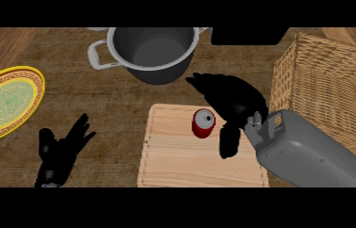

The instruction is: Pick the can from the cutting board and place it in the basket

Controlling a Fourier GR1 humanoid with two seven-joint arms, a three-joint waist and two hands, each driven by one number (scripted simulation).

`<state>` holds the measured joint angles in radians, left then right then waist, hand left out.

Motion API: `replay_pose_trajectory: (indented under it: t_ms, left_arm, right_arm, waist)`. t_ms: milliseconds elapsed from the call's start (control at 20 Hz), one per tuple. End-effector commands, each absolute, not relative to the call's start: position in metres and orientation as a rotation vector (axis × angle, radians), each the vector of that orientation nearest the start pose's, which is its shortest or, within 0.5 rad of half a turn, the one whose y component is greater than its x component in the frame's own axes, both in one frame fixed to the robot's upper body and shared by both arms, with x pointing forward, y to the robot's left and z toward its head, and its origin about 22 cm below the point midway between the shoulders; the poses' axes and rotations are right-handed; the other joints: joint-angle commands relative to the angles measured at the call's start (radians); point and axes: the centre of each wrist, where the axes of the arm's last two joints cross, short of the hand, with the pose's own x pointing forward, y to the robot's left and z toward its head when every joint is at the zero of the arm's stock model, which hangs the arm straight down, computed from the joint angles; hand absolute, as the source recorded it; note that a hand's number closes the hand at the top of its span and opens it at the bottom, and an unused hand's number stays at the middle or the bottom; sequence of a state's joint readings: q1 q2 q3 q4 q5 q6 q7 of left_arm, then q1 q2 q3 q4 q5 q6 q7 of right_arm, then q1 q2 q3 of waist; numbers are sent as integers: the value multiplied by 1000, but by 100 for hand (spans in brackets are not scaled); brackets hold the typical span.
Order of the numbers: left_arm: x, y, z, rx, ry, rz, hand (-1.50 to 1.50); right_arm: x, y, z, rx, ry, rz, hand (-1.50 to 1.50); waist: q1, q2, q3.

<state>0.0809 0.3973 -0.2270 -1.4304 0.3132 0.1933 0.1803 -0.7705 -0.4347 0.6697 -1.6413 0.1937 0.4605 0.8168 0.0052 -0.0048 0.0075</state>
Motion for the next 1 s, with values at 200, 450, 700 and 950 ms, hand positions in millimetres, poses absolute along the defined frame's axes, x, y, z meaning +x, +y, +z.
replay_pose_trajectory:
  t_ms: [200,450,700,950]
  left_arm:
    - [187,282,-56,155,-1006,-34,0]
    - [200,288,-39,152,-1004,-28,0]
    - [210,284,-44,164,-1010,-36,0]
    - [193,287,-49,150,-1026,-33,0]
  right_arm:
    - [289,-97,139,-526,-1160,1543,-150]
    - [290,-93,140,-538,-1174,1529,-150]
    - [304,-88,127,-525,-1168,1529,-150]
    - [305,-78,88,-535,-1132,1553,-150]
  waist:
    - [0,4,-7]
    - [-1,4,-7]
    - [-1,5,-7]
    - [6,6,-7]
